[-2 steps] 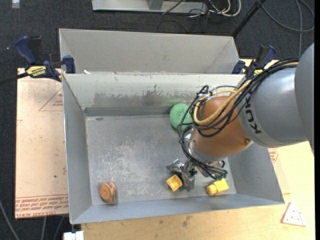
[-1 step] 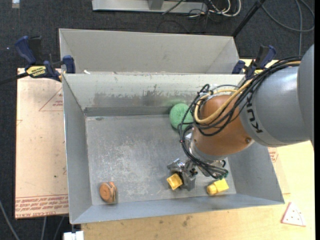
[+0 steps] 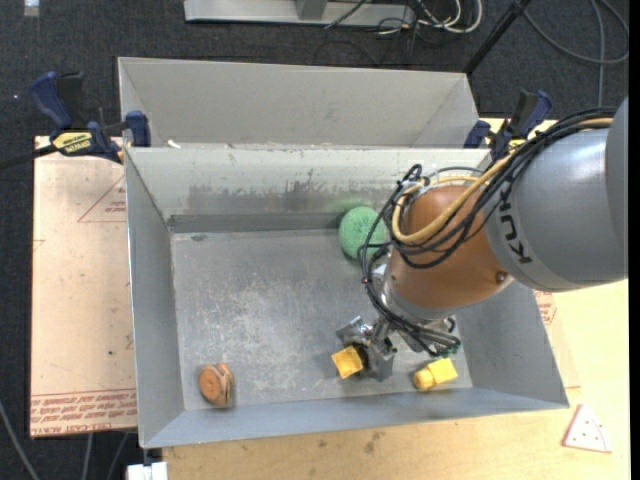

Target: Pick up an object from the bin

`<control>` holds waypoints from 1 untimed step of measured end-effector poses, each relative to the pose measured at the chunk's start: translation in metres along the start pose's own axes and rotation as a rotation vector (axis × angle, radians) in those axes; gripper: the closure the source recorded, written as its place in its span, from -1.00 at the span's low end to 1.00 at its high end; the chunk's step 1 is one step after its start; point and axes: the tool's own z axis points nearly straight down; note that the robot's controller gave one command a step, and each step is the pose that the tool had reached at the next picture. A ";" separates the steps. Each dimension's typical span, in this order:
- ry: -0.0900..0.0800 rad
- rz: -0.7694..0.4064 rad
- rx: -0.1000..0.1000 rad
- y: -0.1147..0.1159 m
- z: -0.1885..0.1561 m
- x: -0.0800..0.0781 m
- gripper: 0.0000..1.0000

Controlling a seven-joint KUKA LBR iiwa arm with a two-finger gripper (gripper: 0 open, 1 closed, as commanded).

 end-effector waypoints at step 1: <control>0.002 0.000 -0.002 0.001 -0.023 0.001 1.00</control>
Offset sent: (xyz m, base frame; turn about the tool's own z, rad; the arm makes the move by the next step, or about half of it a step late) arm 0.0001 -0.0001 0.0488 0.0000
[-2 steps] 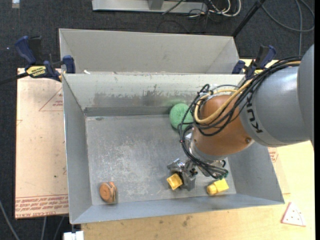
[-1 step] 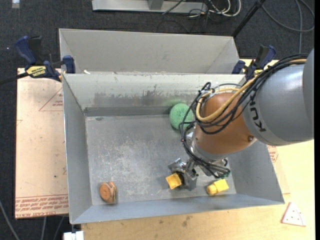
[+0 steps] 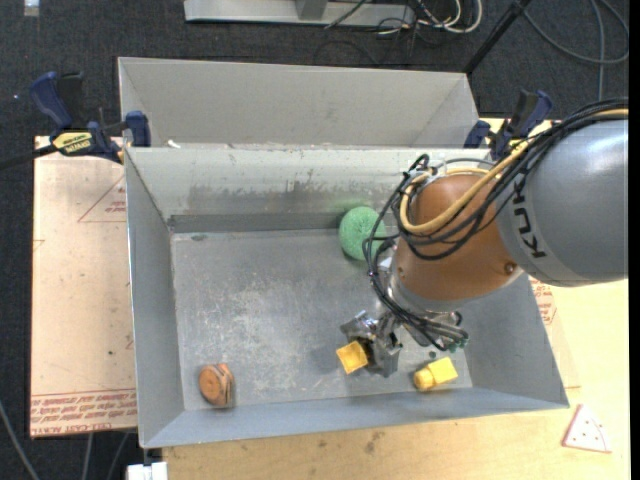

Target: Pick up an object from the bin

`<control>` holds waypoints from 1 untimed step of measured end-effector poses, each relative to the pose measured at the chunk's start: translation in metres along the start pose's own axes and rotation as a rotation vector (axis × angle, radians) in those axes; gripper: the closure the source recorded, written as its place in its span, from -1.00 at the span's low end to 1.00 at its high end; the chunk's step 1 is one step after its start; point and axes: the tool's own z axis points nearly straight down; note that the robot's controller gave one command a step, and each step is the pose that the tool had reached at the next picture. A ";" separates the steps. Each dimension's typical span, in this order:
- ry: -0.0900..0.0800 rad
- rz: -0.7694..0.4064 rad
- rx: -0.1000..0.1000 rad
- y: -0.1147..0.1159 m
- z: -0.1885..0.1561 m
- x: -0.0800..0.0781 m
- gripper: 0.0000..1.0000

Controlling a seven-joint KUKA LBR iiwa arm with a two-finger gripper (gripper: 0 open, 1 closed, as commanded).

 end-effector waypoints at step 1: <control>-0.007 0.001 0.004 -0.001 -0.021 -0.001 1.00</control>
Offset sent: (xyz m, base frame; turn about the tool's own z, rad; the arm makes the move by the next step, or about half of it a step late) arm 0.0001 0.0000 0.0610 0.0000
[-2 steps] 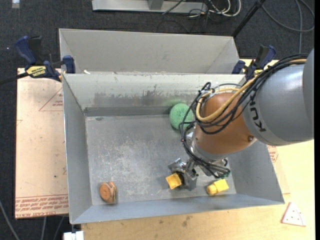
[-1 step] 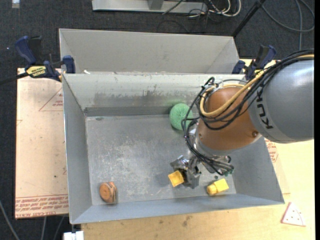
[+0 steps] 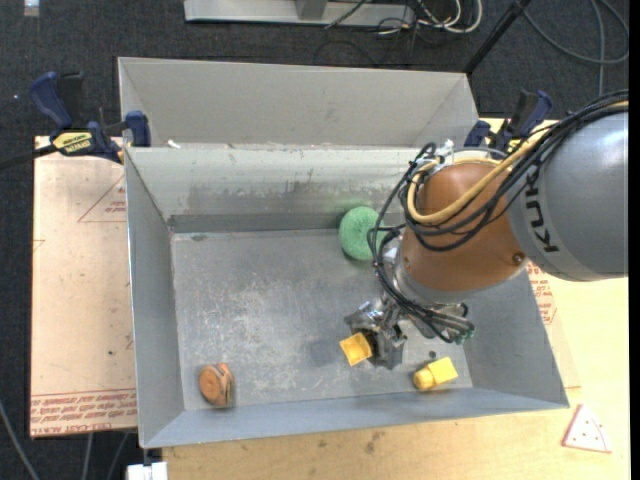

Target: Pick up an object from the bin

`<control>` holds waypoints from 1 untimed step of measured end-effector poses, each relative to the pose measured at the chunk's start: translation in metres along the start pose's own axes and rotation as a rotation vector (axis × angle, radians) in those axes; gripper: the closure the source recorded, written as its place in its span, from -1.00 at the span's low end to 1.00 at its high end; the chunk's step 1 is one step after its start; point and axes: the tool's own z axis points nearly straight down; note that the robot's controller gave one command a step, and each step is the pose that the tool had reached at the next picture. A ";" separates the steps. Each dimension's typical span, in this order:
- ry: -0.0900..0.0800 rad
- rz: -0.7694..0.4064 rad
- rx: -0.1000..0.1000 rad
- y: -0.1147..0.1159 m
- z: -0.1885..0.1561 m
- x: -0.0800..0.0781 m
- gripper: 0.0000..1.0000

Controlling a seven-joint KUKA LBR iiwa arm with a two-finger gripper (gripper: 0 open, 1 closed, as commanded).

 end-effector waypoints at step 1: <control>-0.003 0.000 0.002 0.000 -0.013 -0.001 1.00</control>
Offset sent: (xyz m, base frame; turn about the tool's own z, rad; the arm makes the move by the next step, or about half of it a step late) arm -0.0001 0.0001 0.0399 0.0000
